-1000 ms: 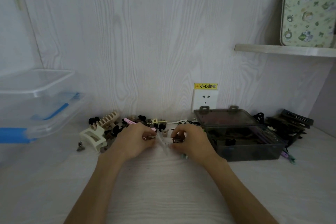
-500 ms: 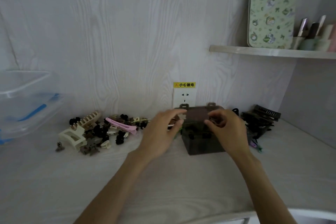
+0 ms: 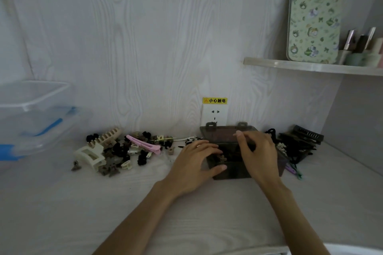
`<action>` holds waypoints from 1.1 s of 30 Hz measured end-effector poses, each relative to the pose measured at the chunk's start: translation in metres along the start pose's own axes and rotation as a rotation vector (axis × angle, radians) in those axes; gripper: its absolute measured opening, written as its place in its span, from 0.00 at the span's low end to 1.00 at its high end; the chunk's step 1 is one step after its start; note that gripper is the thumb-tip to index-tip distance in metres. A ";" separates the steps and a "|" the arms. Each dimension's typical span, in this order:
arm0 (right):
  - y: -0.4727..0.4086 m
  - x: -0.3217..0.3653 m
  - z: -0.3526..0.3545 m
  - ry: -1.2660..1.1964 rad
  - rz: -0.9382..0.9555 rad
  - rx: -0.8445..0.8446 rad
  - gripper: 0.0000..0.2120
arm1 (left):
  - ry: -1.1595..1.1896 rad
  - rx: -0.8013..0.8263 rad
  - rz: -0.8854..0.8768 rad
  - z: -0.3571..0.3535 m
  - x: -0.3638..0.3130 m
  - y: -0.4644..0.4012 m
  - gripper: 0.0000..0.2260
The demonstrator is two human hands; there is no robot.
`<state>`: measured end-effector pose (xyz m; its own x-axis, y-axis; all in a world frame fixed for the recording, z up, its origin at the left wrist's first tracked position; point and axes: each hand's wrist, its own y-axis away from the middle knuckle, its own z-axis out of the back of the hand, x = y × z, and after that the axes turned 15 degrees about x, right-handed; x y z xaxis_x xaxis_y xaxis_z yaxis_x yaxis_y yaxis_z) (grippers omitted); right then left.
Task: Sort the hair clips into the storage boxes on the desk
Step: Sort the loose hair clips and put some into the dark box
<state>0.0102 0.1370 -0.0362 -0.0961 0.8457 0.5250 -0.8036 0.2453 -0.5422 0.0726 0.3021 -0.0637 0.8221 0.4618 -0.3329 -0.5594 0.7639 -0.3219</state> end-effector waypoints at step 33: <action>0.007 0.123 -0.141 0.160 0.346 0.674 0.15 | -0.045 0.072 0.533 0.085 0.101 0.139 0.18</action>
<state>0.0755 0.3096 -0.0680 -0.3617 0.8925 0.2694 -0.9322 -0.3430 -0.1151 0.0869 0.4934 -0.0669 0.4306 0.8117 -0.3945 -0.8931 0.4462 -0.0568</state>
